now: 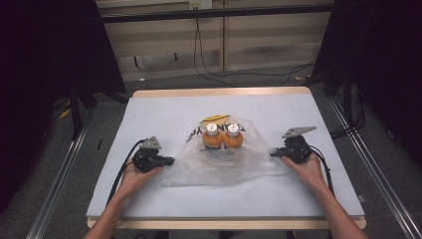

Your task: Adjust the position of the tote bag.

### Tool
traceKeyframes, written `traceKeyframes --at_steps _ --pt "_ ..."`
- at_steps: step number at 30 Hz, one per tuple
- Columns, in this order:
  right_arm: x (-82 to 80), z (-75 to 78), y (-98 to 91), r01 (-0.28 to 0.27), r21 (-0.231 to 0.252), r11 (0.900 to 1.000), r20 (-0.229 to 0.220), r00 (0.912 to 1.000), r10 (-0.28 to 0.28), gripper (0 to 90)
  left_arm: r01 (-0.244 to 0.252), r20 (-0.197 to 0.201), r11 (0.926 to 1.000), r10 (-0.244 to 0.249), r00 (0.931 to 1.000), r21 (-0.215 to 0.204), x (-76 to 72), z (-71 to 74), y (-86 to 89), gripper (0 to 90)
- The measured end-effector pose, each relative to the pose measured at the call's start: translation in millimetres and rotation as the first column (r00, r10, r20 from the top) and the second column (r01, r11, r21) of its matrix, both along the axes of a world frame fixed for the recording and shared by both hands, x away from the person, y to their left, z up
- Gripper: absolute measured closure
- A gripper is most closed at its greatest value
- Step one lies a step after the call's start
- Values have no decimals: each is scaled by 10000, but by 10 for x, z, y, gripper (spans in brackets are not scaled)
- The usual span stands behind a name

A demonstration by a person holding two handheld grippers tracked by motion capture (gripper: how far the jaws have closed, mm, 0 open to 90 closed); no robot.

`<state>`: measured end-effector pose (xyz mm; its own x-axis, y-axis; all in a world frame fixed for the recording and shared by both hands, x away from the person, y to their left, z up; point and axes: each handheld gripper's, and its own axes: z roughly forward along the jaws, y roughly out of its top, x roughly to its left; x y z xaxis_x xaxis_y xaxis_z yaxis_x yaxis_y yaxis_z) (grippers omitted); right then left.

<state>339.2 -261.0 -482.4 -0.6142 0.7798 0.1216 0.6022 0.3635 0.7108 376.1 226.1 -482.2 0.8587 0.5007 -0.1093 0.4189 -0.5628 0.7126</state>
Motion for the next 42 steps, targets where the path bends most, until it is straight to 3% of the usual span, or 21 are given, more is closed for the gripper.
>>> traceKeyframes --at_steps 3,7,11,12,13,16,17,19,21,23,25,26,27,30,31,32,33,36,38,40,42 --pt "56 -37 -27 190 168 9997 -26 9998 -189 900 -149 185 9998 147 9997 128 4 -1 -10 900" --pt "51 -44 -24 292 129 9995 73 9995 -293 899 -115 -46 9998 114 9999 -186 -3 -7 -1 900" --pt "-24 38 -29 221 269 9994 339 9992 -230 679 -301 106 9957 312 9995 -873 -55 95 79 800" --pt "-55 97 -43 266 435 9987 561 9980 -290 616 -316 201 9947 337 9992 -982 -68 124 95 772" --pt "-98 197 -66 452 460 9979 871 9950 -491 505 -383 284 9890 427 9987 -1427 -93 189 138 685" --pt "-147 307 -115 380 915 9951 1050 9933 -476 459 -435 572 9847 538 9969 -1688 -122 257 162 672" --pt "-185 377 -128 434 1055 9935 1267 9903 -567 416 -471 589 9836 582 9966 -1742 -125 282 168 620" --pt "-215 470 -132 365 1229 9918 1528 9867 -552 393 -508 763 9726 697 9946 -2268 -147 379 161 621" --pt "-228 522 -127 337 1345 9903 1656 9846 -560 392 -458 863 9714 676 9940 -2328 -156 424 141 626" --pt "-255 636 -91 146 1597 9870 1959 9795 -462 432 -183 998 9683 445 9940 -2492 -178 490 84 674" --pt "-267 765 4 -319 1587 9868 2289 9734 -53 540 238 1220 9706 57 9925 -2394 -183 557 -56 766" --pt "-267 765 4 -319 1587 9868 2289 9734 -53 540 238 1220 9706 57 9925 -2394 -183 557 -56 768" --pt "-262 878 99 -672 1631 9843 2468 9687 252 652 516 1251 9712 -228 9919 -2326 -169 584 -180 796" --pt "-235 919 189 -983 1672 9810 2408 9690 561 730 844 1261 9716 -574 9904 -2211 -136 597 -334 838" --pt "-167 914 323 -1506 1669 9744 2252 9680 1111 820 1054 1110 9750 -848 9902 -1955 -83 595 -453 879" --pt "-167 914 323 -1506 1669 9744 2252 9680 1111 820 1054 1110 9750 -848 9902 -1955 -83 595 -453 889" --pt "-91 901 458 -1823 1320 9743 2040 9669 1533 877 1095 1157 9769 -892 9893 -1833 -44 587 -533 898" --pt "45 833 579 -1838 951 9784 1720 9711 1657 892 1106 928 9725 -932 9913 -2051 23 562 -658 900" --pt "96 795 605 -1833 873 9792 1599 9728 1678 900 1336 826 9738 -1201 9893 -1840 26 523 -741 900" --pt "178 709 645 -2090 1067 9721 1213 9731 1959 900 1557 732 9752 -1457 9866 -1575 4 474 -803 900" --pt "209 621 715 -2265 834 9704 1012 9707 2178 900 1566 779 9785 -1471 9861 -1346 -21 432 -825 900"
